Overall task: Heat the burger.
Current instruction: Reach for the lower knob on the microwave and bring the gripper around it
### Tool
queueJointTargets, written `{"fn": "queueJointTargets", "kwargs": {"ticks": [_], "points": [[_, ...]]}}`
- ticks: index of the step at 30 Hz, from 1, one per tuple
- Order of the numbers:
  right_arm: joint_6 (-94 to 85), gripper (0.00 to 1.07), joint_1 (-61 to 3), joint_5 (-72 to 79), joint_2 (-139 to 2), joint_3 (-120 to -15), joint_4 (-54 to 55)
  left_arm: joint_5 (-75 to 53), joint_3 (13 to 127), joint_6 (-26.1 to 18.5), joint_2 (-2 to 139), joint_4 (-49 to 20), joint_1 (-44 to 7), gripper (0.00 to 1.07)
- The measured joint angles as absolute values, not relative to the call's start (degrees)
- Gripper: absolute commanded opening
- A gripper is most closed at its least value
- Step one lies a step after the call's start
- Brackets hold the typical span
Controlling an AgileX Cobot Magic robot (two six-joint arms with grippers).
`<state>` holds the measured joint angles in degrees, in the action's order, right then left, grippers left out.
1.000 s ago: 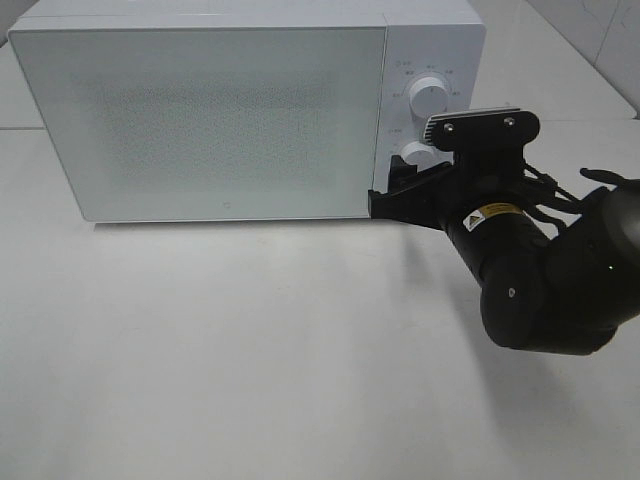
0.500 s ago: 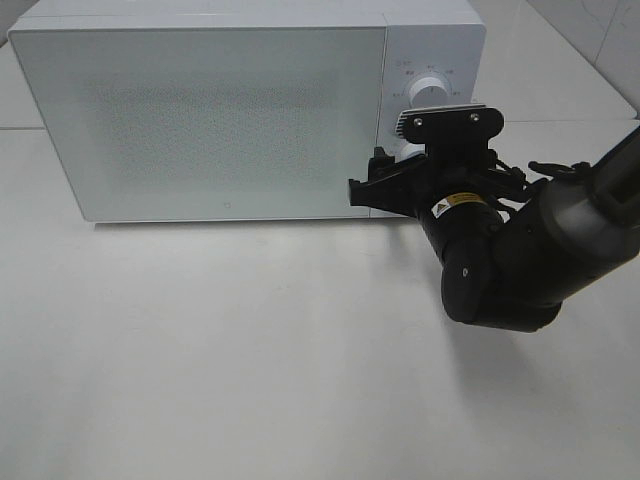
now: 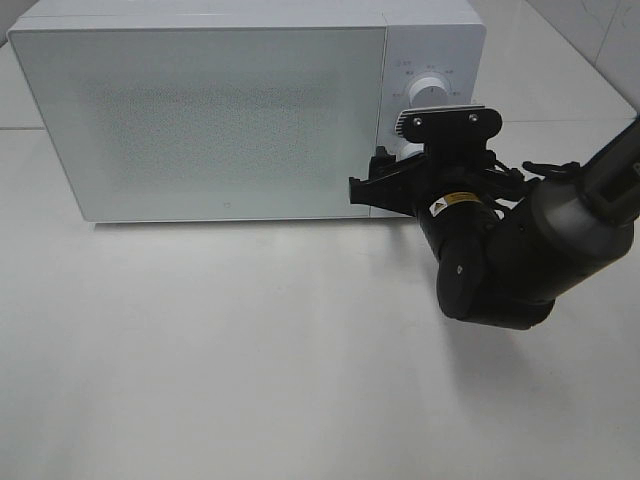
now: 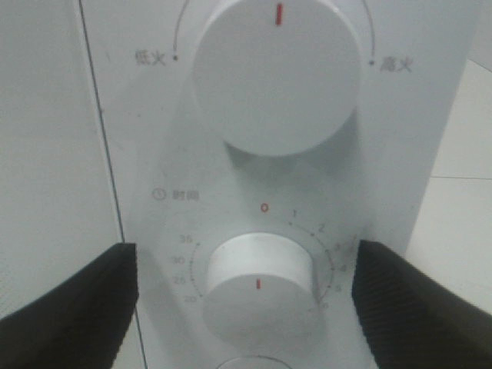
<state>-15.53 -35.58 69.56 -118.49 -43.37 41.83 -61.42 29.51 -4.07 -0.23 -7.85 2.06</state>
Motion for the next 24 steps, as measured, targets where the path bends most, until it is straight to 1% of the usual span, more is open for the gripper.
{"fn": "queueJointTargets", "kwargs": {"ticks": [20, 24], "points": [[-15.4, 0.73, -34.4, 69.2, -118.7, -43.9, 42.9, -61.4, 29.5, -4.1, -0.2, -7.8, 2.1, 1.00], [-15.4, 0.71, -34.4, 69.1, -118.7, -44.1, 43.4, -61.4, 29.5, -4.1, -0.2, -7.8, 2.1, 1.00]]}}
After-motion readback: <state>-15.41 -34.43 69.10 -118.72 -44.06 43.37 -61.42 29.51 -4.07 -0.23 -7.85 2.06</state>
